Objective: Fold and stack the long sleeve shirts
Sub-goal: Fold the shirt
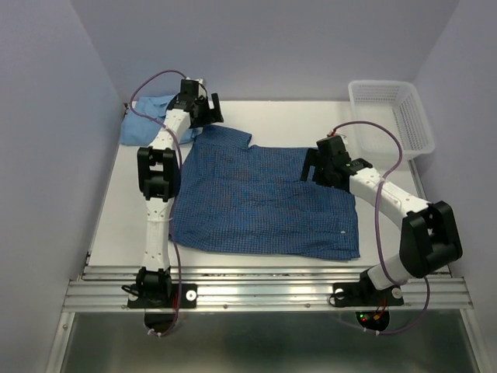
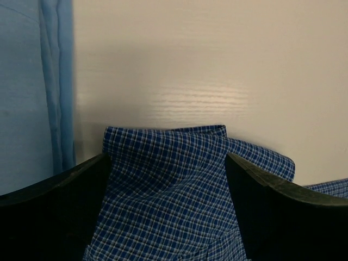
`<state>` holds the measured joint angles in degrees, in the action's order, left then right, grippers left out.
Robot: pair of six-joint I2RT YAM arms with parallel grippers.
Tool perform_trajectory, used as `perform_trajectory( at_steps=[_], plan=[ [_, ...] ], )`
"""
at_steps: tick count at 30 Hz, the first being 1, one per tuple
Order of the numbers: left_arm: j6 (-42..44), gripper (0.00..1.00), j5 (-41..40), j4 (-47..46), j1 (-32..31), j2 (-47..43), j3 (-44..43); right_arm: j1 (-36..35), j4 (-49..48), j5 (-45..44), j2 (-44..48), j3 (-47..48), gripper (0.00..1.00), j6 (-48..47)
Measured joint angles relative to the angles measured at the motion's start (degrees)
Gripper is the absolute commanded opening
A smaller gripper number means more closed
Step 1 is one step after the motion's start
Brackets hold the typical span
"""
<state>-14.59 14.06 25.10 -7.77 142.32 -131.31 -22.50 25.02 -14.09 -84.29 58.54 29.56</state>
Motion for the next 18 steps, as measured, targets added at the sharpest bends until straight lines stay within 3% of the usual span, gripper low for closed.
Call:
perform_trajectory(
  at_steps=[5,14,16,17,18],
  plan=[
    [2.27,0.99,-2.51,-1.29,0.00,3.82,-5.70,0.00,-0.17,-0.02,-2.86,1.88,1.00,0.26],
    [3.13,0.99,-6.16,-3.04,0.00,6.84,-5.90,0.00,-0.15,0.66,-3.93,1.92,1.00,2.27],
    [3.13,0.86,-6.75,-3.04,0.00,7.67,-5.16,0.00,-0.22,0.66,-3.91,1.79,1.00,2.75],
    [3.26,0.74,-6.97,-3.74,0.00,7.87,-4.96,0.00,-0.20,0.70,-3.91,1.64,1.00,3.08],
    [3.34,0.54,-6.80,-3.85,0.00,7.87,-4.96,0.00,-0.17,0.72,-3.91,1.53,1.00,3.28]
  ],
)
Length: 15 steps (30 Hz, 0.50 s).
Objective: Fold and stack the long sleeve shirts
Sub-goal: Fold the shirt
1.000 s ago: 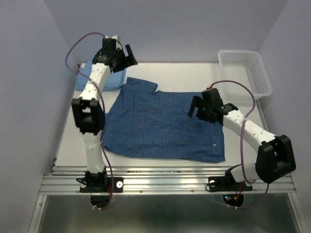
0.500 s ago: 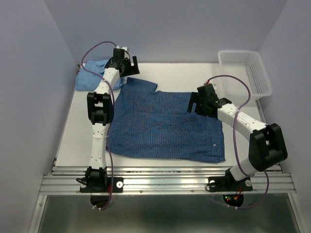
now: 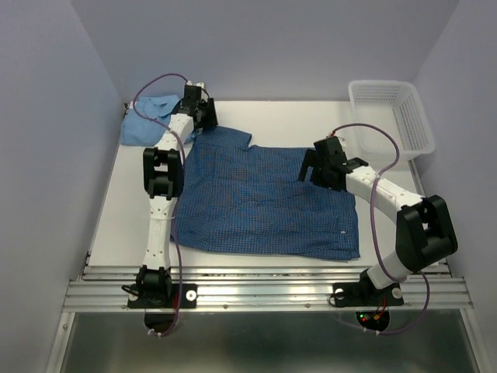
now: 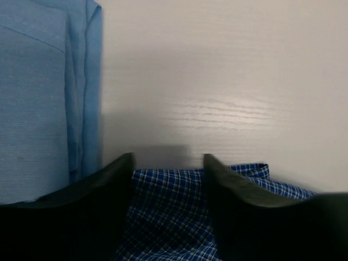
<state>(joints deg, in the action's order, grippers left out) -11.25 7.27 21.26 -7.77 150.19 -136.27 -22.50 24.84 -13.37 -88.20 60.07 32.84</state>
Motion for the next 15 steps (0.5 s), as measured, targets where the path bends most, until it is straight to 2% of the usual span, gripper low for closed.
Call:
perform_trajectory(
  at_steps=[1,2,3,9,15],
  plan=[
    [-0.11,0.22,0.39,-0.09,0.00,0.00,0.04,0.00,-0.04,0.02,0.00,-0.26,1.00,0.24],
    [-0.33,0.07,0.70,-0.15,0.00,0.00,0.22,0.00,-0.04,0.02,0.07,-0.55,1.00,0.44],
    [-0.50,0.00,0.92,-0.20,0.00,0.00,0.57,0.00,-0.04,0.04,0.11,-0.79,1.00,0.52],
    [-1.25,0.00,3.26,-1.05,0.00,-0.09,2.05,0.00,-0.04,0.04,0.59,-2.62,1.00,0.87],
    [-1.49,0.00,5.20,-3.02,-0.37,-6.60,9.75,0.00,-0.57,0.04,1.14,-5.79,1.00,1.46]
  ],
)
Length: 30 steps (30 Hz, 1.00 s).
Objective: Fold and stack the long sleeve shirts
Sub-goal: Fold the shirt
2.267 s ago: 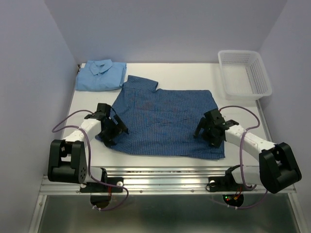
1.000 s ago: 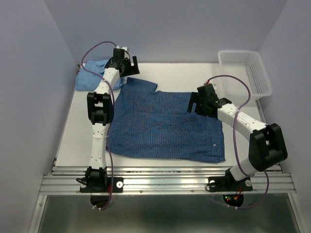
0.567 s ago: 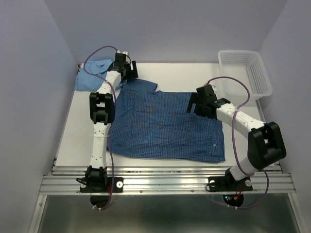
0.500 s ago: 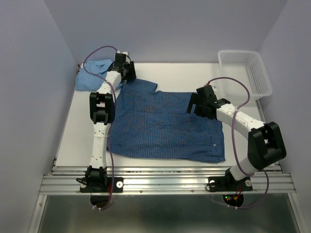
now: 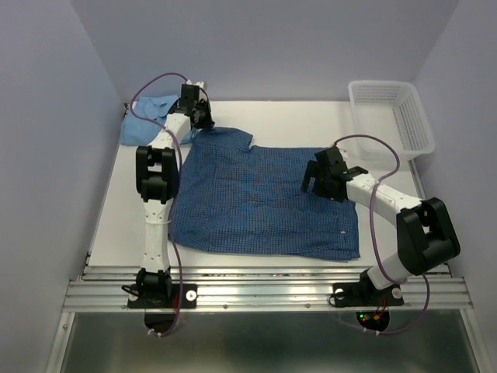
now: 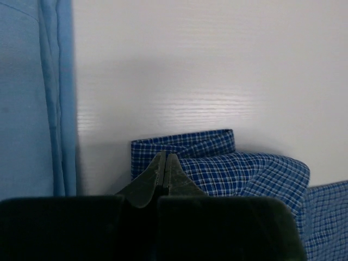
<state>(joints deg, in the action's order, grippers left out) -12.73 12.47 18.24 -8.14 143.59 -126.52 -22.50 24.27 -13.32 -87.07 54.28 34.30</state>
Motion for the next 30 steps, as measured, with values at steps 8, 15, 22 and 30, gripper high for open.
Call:
perform_trajectory(
  at_steps=[8,15,22,30],
  plan=[
    [0.20,0.00,0.22,-8.61,-4.20,-24.76,21.94,0.00,-0.33,-0.39,3.26,-3.52,1.00,-0.07],
    [0.28,0.00,2.75,-21.05,-9.11,-43.82,46.51,0.00,-0.83,-1.49,5.73,-3.93,1.00,-0.31],
    [-0.52,0.00,4.85,-25.59,-17.18,-52.19,72.78,0.00,-2.91,-2.43,6.82,-4.50,1.00,-1.46],
    [-7.74,0.00,6.34,-31.26,-25.40,-61.48,90.99,-0.22,-6.93,4.94,-0.24,1.64,1.00,-8.90]
  ],
)
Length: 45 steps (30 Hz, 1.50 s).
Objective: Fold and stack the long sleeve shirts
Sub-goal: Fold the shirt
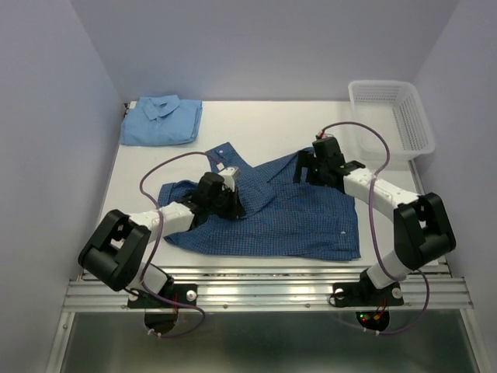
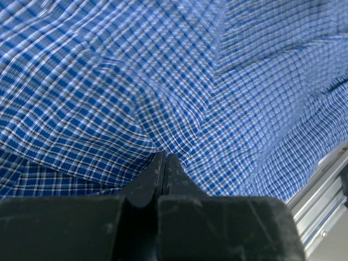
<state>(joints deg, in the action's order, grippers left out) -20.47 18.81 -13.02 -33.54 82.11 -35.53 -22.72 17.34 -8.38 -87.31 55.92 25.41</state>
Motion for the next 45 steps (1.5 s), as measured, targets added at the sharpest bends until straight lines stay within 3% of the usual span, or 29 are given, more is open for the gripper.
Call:
perform_trajectory(
  at_steps=[3,5,7,8,15,23,30,34,35,37,38,41,45],
  plan=[
    [-2.67,0.00,-0.57,-2.19,0.22,-0.35,3.10,-1.40,-2.01,2.27,-3.19,3.63,1.00,-2.86],
    [-4.07,0.20,-0.85,-2.80,0.26,-0.35,4.15,-2.64,-4.17,4.74,-5.11,6.93,1.00,-4.68],
    [-5.18,0.94,-0.96,-3.10,0.26,-0.33,4.33,-3.85,-7.04,8.33,-8.02,11.78,1.00,-5.86],
    [-5.33,0.99,-1.05,-3.41,0.26,-0.35,4.33,-4.44,-7.54,9.49,-9.88,14.51,1.00,-6.47],
    [-8.92,0.99,-2.05,-3.28,0.24,-4.96,4.31,-11.32,-7.89,8.33,-30.56,40.87,1.00,-12.87],
    [-11.04,0.99,-17.27,12.98,0.92,-23.76,-2.62,-16.24,1.11,3.15,-55.54,74.82,1.00,-14.12],
    [-15.28,0.99,-29.90,28.72,11.23,-32.33,-11.80,-18.82,1.81,-1.70,-64.13,81.35,0.99,-14.93],
    [-15.85,0.99,-30.60,32.61,14.86,-32.00,-12.20,-19.54,1.16,-2.16,-66.95,82.16,0.73,-15.50],
    [-15.85,0.99,-30.58,33.44,15.04,-31.61,-12.20,-19.76,0.66,-2.40,-67.17,82.16,0.62,-15.65],
    [-15.87,0.99,-30.49,34.27,15.34,-30.75,-12.17,-19.74,0.59,-2.32,-67.17,82.12,0.53,-15.50],
    [-15.89,0.99,-30.34,34.53,15.56,-30.29,-12.17,-19.71,0.39,-2.14,-67.17,82.05,0.35,-15.45],
    [-16.17,0.99,-29.33,34.21,16.04,-29.53,-11.65,-19.71,0.24,-2.14,-67.25,82.03,0.01,-15.21],
    [-17.00,0.99,-26.86,32.46,16.55,-29.31,-9.25,-19.65,0.22,-2.29,-67.25,82.31,0.01,-17.14]
  ],
)
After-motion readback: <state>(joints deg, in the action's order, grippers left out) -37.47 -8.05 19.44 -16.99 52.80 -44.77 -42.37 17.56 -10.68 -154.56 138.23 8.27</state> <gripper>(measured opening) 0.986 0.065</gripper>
